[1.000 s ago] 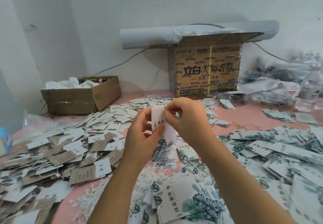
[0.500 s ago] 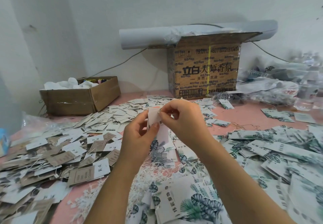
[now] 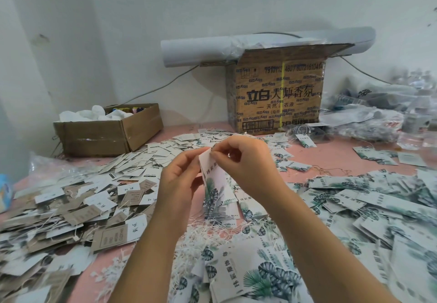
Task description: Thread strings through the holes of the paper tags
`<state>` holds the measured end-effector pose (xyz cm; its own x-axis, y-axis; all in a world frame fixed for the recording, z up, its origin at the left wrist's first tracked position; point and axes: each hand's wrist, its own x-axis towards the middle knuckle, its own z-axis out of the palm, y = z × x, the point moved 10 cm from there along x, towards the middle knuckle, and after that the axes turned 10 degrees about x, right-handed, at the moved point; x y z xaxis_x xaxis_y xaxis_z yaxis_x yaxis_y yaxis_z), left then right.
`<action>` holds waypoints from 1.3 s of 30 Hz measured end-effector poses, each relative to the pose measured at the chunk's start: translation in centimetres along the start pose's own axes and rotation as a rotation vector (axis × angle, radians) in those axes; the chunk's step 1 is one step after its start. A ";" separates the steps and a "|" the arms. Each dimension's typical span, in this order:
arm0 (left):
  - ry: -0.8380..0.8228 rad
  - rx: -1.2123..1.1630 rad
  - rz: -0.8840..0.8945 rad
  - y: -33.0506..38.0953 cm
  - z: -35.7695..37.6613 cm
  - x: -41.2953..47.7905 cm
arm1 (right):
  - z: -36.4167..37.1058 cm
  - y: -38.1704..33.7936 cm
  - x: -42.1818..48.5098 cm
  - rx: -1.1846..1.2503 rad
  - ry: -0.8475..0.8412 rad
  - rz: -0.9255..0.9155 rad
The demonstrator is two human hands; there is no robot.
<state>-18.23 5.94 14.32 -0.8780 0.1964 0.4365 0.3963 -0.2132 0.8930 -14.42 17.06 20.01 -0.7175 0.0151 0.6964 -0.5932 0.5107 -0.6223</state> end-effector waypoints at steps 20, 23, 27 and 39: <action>0.235 -0.600 -0.222 -2.0 -3.1 0.3 | -1.6 6.6 -0.5 0.058 -0.161 0.390; 0.271 -0.581 -0.232 -2.4 -3.6 0.3 | -2.7 7.3 -0.6 0.098 -0.105 0.422; 0.310 -0.421 -0.230 -2.7 -4.2 0.2 | -3.3 7.6 -0.6 0.216 -0.038 0.425; 0.068 0.144 -0.038 -0.2 -0.8 0.1 | -0.7 2.5 0.3 0.223 -0.126 0.191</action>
<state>-18.64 5.21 14.09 -0.9073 0.1357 0.3980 0.3924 -0.0669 0.9173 -15.88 18.95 18.86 -0.8547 -0.0212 0.5187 -0.4992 0.3076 -0.8100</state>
